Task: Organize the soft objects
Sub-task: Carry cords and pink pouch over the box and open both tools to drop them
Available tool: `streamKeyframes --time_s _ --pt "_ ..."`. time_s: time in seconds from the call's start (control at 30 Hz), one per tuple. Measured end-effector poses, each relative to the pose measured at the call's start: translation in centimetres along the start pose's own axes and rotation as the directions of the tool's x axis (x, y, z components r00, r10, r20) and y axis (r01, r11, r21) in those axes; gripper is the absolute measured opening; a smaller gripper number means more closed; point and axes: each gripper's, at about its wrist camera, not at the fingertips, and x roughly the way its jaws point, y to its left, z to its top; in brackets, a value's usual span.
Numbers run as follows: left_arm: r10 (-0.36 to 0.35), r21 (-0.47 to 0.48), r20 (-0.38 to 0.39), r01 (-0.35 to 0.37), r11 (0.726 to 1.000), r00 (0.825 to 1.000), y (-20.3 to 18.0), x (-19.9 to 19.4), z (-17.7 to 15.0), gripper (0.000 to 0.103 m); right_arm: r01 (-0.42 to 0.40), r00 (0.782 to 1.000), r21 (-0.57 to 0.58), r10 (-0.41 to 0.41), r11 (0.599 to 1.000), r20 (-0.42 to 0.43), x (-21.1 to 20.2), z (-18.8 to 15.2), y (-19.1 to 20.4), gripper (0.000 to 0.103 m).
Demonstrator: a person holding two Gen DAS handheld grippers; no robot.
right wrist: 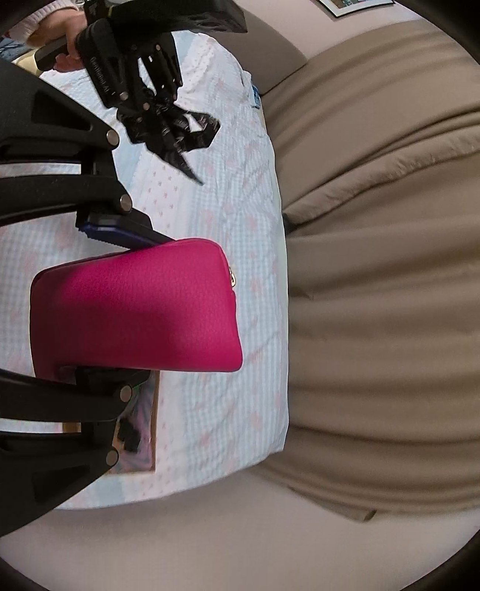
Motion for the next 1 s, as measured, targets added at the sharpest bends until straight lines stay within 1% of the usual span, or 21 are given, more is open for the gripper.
streamKeyframes --time_s 0.07,0.1,0.23,0.47,0.57,0.7,0.8,0.9,1.0 --pt "0.018 -0.003 0.0 -0.018 1.0 1.0 -2.4 0.5 0.4 0.025 0.005 1.0 0.004 -0.005 1.0 -0.004 -0.8 -0.5 -1.8 0.045" --pt "0.024 -0.007 -0.001 -0.024 1.0 1.0 -3.4 0.7 0.5 0.025 0.001 1.0 0.015 -0.001 1.0 -0.011 -1.0 -0.8 -3.3 0.045" --pt "0.044 -0.042 -0.014 -0.044 0.998 0.999 -7.7 2.5 0.6 0.025 -0.004 0.999 0.039 0.006 0.999 -0.042 -1.1 -2.2 -7.3 0.045" --pt "0.07 -0.108 -0.066 -0.076 0.991 0.995 -13.2 7.8 0.0 0.025 -0.026 0.995 0.068 0.032 0.997 -0.09 1.0 -4.5 -14.0 0.045" --pt "0.071 -0.132 -0.096 -0.083 0.988 0.993 -14.4 10.5 -0.1 0.025 -0.037 0.993 0.079 0.045 0.996 -0.105 2.2 -5.2 -16.0 0.045" --pt "0.074 -0.17 -0.138 -0.097 0.981 0.988 -15.2 14.4 -0.4 0.025 -0.058 0.988 0.117 0.074 0.991 -0.138 4.9 -6.1 -18.4 0.045" --pt "0.084 -0.18 -0.181 -0.117 0.977 0.98 -15.6 17.8 -1.0 0.025 -0.07 0.981 0.154 0.095 0.986 -0.168 7.3 -7.0 -19.8 0.045" --pt "0.094 -0.171 -0.216 -0.132 0.976 0.972 -15.7 20.7 -1.7 0.025 -0.075 0.976 0.186 0.11 0.98 -0.187 9.7 -8.1 -21.0 0.045" --pt "0.084 -0.174 -0.263 -0.133 0.976 0.961 -15.8 23.6 -2.7 0.025 -0.068 0.968 0.23 0.12 0.971 -0.218 12.3 -9.4 -22.3 0.045"
